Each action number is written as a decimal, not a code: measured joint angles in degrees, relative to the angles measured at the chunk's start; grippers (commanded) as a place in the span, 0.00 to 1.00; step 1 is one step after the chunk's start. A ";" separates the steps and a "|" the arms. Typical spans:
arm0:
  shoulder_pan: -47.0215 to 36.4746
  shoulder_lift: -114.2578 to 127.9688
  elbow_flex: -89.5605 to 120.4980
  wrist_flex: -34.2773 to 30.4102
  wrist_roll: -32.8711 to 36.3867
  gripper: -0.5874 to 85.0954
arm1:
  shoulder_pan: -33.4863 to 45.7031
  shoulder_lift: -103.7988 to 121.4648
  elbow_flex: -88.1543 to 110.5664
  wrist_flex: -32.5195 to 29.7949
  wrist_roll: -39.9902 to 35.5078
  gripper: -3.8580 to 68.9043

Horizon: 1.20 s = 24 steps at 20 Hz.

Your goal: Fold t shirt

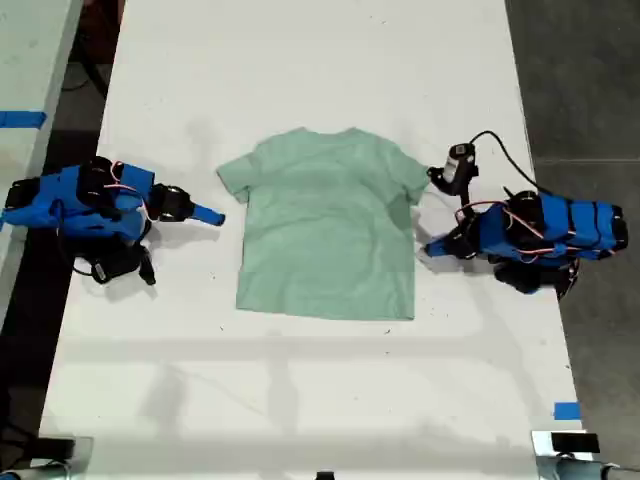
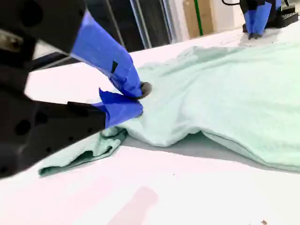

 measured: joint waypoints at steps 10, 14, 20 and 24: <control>0.00 0.00 0.00 0.00 0.00 0.02 | 0.09 0.00 0.00 0.00 0.00 0.06; 0.00 0.00 0.00 0.00 0.00 0.02 | 0.09 0.00 0.00 0.00 0.00 0.06; 0.00 0.00 0.00 0.00 0.00 0.02 | 0.79 0.00 0.00 0.00 2.20 0.07; 0.00 0.00 0.00 0.00 0.00 0.02 | 2.99 -0.09 0.00 -6.33 25.31 0.07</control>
